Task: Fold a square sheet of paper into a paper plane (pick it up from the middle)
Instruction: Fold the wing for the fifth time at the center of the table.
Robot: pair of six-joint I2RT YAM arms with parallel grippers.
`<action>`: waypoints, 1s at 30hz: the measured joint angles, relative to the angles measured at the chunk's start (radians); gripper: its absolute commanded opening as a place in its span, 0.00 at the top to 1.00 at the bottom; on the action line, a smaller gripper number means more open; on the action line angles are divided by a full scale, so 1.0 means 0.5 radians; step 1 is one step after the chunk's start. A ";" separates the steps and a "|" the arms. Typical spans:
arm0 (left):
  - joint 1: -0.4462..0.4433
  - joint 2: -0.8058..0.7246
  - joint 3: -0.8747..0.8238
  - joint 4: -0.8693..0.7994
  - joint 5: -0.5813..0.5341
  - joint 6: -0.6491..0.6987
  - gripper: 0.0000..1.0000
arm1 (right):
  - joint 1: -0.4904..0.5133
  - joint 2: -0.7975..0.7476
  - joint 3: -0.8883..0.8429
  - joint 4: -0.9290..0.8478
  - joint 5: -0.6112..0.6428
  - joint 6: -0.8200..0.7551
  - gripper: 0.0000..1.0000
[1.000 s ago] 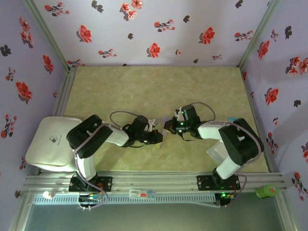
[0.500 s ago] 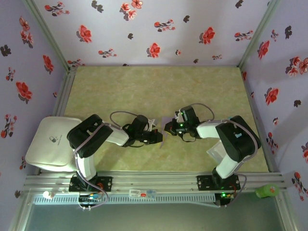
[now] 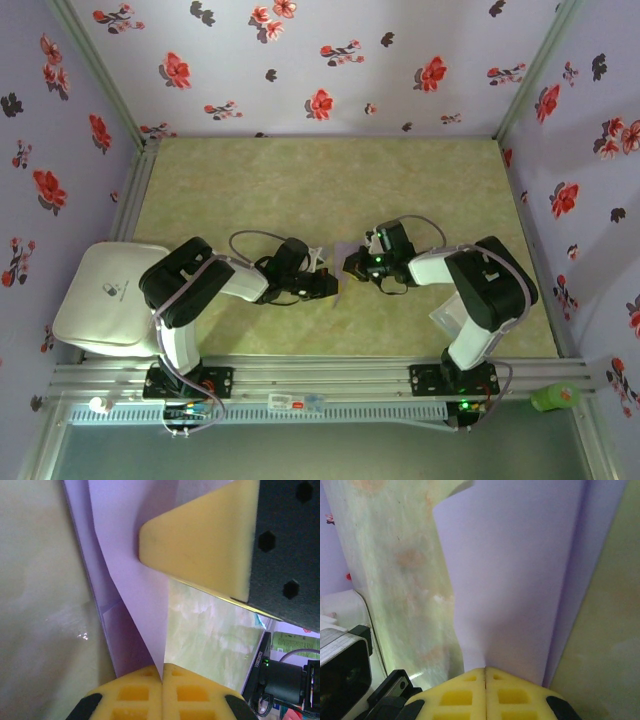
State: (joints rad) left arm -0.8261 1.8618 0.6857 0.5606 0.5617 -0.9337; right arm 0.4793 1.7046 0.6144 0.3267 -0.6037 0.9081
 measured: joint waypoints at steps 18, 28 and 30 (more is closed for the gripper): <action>0.000 -0.001 0.015 -0.038 -0.001 0.001 0.94 | -0.025 0.066 0.085 -0.127 -0.012 -0.065 0.95; -0.022 -0.053 0.022 -0.123 -0.038 0.002 0.88 | -0.011 0.096 0.173 -0.263 -0.005 -0.113 0.95; -0.029 -0.064 0.023 -0.151 -0.046 0.002 0.89 | -0.007 0.101 0.182 -0.272 -0.005 -0.118 0.95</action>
State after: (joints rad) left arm -0.8406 1.8297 0.6971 0.4850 0.5388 -0.9329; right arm 0.4759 1.7550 0.7055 0.1909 -0.6064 0.8490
